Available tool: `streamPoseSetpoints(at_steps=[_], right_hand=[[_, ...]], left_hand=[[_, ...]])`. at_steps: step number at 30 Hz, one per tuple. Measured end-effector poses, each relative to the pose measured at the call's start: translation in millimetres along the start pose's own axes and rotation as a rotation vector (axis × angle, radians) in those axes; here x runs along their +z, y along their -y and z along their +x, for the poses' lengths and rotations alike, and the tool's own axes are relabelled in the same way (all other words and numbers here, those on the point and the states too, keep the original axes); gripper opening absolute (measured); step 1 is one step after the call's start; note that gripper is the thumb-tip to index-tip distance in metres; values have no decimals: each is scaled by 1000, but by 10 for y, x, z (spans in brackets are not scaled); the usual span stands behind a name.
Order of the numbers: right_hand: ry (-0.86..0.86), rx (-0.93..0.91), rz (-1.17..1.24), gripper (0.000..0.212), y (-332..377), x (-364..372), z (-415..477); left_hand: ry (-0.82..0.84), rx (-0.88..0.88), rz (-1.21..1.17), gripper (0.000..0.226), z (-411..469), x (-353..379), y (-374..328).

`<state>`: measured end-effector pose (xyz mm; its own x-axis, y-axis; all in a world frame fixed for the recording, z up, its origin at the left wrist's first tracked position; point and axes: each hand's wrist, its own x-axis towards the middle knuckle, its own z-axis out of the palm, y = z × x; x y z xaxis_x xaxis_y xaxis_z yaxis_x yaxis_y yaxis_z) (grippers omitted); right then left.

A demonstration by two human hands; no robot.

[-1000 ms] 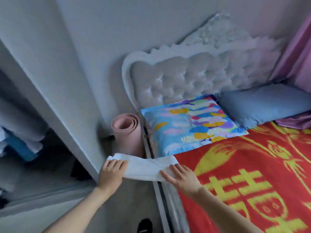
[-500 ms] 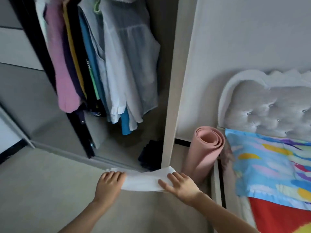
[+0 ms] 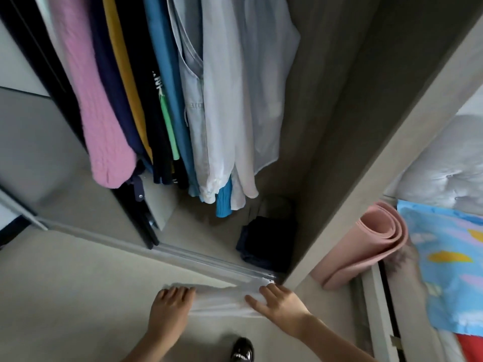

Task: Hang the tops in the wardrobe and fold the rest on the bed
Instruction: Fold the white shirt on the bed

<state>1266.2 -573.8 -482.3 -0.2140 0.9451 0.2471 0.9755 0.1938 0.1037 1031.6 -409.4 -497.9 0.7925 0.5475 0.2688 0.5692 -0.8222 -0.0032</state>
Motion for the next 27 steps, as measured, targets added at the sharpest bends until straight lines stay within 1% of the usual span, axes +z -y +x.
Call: streamPoseSetpoints(at_steps=[2, 5, 6, 7, 8, 10, 12, 13, 14, 16, 17, 19, 20, 22, 24, 25, 26, 27], right_hand=[[67, 13, 11, 55, -114, 188, 112], [83, 30, 25, 66, -383, 645, 322], [84, 45, 31, 65, -477, 812, 406], [72, 70, 24, 59, -565, 986, 498], [91, 87, 11, 54, -662, 1213, 605], [166, 100, 43, 54, -826, 1553, 764], [250, 118, 50, 64, -900, 2006, 876], [291, 106, 49, 74, -970, 2240, 926], [297, 109, 18, 77, -1046, 2468, 992], [260, 157, -76, 62, -1178, 3116, 1140], [238, 159, -86, 59, -1306, 3374, 1228], [143, 206, -146, 57, -1465, 3968, 1397], [115, 228, -195, 56, -1536, 4184, 1472], [73, 245, -228, 57, -1677, 4648, 1614], [78, 303, -269, 56, -1692, 5324, 1671], [127, 309, -204, 54, -1714, 5453, 1652], [179, 325, -154, 53, -1684, 5784, 1626], [278, 374, -106, 55, -1599, 6036, 1579]], left_hand=[[41, 37, 1, 28, 197, 188, 104], [76, 67, 31, 27, 596, 556, 284], [75, 77, 51, 27, 737, 711, 352], [87, 70, 72, 29, 896, 844, 419], [108, 78, 83, 30, 1040, 1079, 509], [166, 110, 65, 27, 1235, 1459, 653], [194, 122, 62, 21, 1411, 1863, 758], [215, 143, 67, 20, 1513, 2082, 824], [223, 173, 78, 22, 1603, 2337, 903], [186, 203, 130, 21, 1757, 2966, 1074], [179, 213, 126, 20, 1883, 3201, 1166], [110, 220, 116, 30, 2059, 3802, 1374], [32, 218, 125, 32, 2149, 4026, 1445], [-60, 195, 122, 36, 2359, 4500, 1588], [-28, 109, 104, 43, 2393, 5115, 1700], [69, 36, 87, 49, 2406, 5193, 1710], [176, -36, 84, 60, 2341, 5506, 1749], [335, -86, 129, 76, 2235, 5754, 1786]])
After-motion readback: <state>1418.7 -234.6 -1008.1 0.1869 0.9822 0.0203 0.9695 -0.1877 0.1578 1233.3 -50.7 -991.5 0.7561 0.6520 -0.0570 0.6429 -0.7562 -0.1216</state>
